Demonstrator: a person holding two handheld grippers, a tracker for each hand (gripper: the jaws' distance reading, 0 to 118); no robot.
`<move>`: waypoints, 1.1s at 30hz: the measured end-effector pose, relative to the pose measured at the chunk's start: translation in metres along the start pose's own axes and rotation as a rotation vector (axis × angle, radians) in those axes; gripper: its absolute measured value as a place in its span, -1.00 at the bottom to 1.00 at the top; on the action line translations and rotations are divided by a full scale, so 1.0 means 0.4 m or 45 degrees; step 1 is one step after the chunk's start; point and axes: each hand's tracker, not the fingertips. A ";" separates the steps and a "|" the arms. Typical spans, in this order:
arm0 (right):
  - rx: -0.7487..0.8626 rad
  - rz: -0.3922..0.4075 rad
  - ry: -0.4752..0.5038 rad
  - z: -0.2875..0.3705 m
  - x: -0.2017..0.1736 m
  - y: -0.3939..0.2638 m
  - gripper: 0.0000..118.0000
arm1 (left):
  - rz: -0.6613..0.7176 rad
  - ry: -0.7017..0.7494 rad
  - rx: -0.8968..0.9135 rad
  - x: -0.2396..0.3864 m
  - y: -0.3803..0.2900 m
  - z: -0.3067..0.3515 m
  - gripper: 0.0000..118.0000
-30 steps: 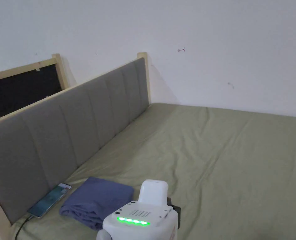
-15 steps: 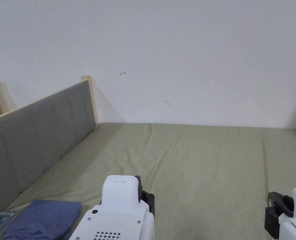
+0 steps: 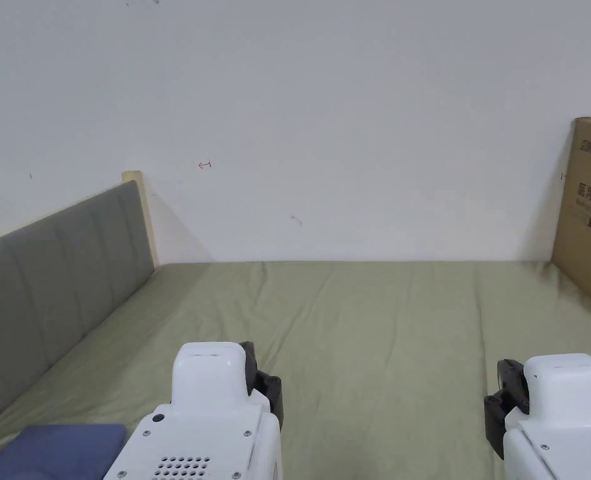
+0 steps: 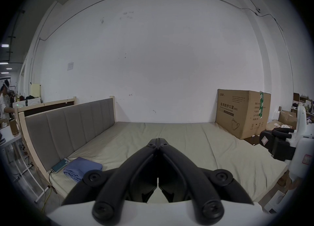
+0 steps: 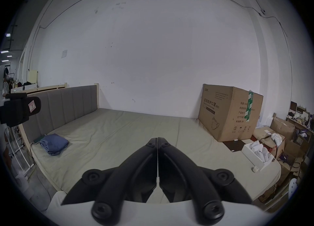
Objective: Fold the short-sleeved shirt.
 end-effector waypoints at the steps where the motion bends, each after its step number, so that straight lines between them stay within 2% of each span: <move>1: -0.005 -0.005 0.008 -0.001 0.000 0.001 -0.99 | 0.002 0.000 0.000 -0.001 -0.001 0.000 -1.00; 4: -0.004 0.006 0.005 -0.001 -0.002 0.000 -0.97 | 0.000 0.015 -0.009 -0.004 -0.004 -0.006 -1.00; 6: -0.002 0.016 -0.001 -0.001 -0.004 -0.001 -0.85 | -0.011 0.028 -0.015 -0.005 -0.005 -0.008 -0.86; 7: -0.003 0.016 -0.005 -0.002 -0.004 -0.001 -0.75 | -0.014 0.025 -0.010 -0.006 -0.007 -0.008 -0.70; 10: -0.013 -0.004 -0.009 -0.006 0.001 -0.001 -0.19 | -0.020 0.032 -0.016 -0.009 -0.007 -0.010 0.12; 11: -0.018 -0.012 -0.011 -0.008 0.003 -0.002 0.14 | -0.021 0.036 -0.021 -0.009 -0.007 -0.012 0.49; 12: -0.021 -0.017 -0.012 -0.009 0.004 -0.002 0.38 | -0.021 0.035 -0.022 -0.008 -0.007 -0.012 0.72; 16: -0.016 -0.015 -0.024 -0.010 0.006 -0.008 0.64 | 0.003 0.030 -0.009 -0.012 -0.006 -0.013 0.91; 20: -0.021 -0.028 -0.033 -0.018 0.011 -0.007 1.00 | -0.016 0.038 -0.003 -0.014 0.002 -0.019 0.92; 25: 0.010 -0.043 -0.068 -0.020 0.020 -0.013 1.00 | 0.064 -0.037 0.000 -0.029 0.004 -0.023 0.92; 33: 0.017 -0.043 -0.085 -0.018 0.032 -0.005 1.00 | 0.038 -0.042 -0.019 -0.029 0.022 -0.029 0.91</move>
